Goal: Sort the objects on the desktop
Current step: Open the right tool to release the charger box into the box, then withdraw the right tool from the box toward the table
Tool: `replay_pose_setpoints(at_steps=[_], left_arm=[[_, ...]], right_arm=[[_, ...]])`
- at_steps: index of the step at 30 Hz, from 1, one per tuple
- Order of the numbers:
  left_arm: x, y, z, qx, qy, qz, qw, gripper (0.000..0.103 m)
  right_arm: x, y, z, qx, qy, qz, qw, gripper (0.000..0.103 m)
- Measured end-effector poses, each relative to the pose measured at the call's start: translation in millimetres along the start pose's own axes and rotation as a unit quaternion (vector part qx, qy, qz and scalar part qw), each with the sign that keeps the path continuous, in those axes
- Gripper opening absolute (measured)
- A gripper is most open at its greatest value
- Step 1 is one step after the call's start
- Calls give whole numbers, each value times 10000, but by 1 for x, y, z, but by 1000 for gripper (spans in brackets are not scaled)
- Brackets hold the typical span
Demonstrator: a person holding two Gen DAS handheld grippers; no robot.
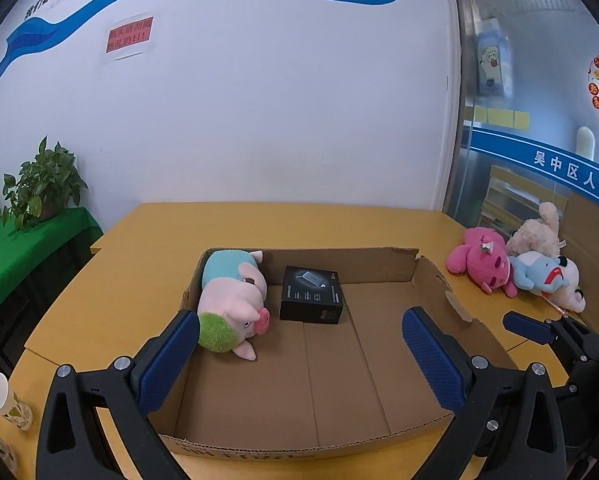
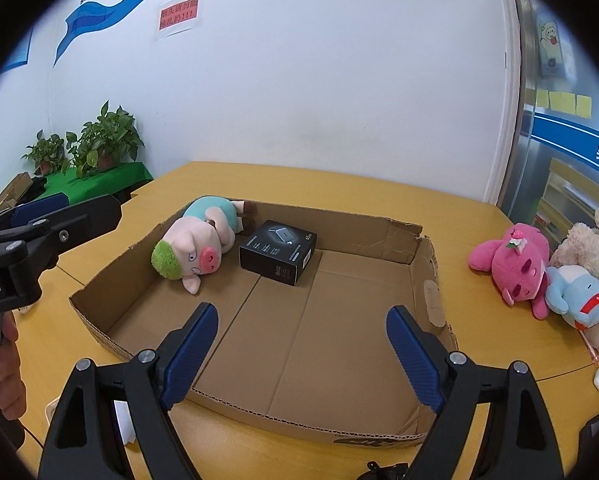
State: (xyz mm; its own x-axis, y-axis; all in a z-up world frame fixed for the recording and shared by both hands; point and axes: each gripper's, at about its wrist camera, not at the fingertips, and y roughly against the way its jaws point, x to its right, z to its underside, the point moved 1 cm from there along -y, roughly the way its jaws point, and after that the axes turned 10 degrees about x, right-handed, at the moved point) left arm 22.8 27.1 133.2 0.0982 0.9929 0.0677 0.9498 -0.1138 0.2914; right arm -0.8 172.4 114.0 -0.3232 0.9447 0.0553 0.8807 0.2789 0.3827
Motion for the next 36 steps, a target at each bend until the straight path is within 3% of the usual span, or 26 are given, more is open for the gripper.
replay_pose_setpoints(at_steps=[36], left_arm=[[-9,-27,38,-690,64,-128,9975,103]], right_arm=[[13,-2,29,-163,-72,-77,9998,87]])
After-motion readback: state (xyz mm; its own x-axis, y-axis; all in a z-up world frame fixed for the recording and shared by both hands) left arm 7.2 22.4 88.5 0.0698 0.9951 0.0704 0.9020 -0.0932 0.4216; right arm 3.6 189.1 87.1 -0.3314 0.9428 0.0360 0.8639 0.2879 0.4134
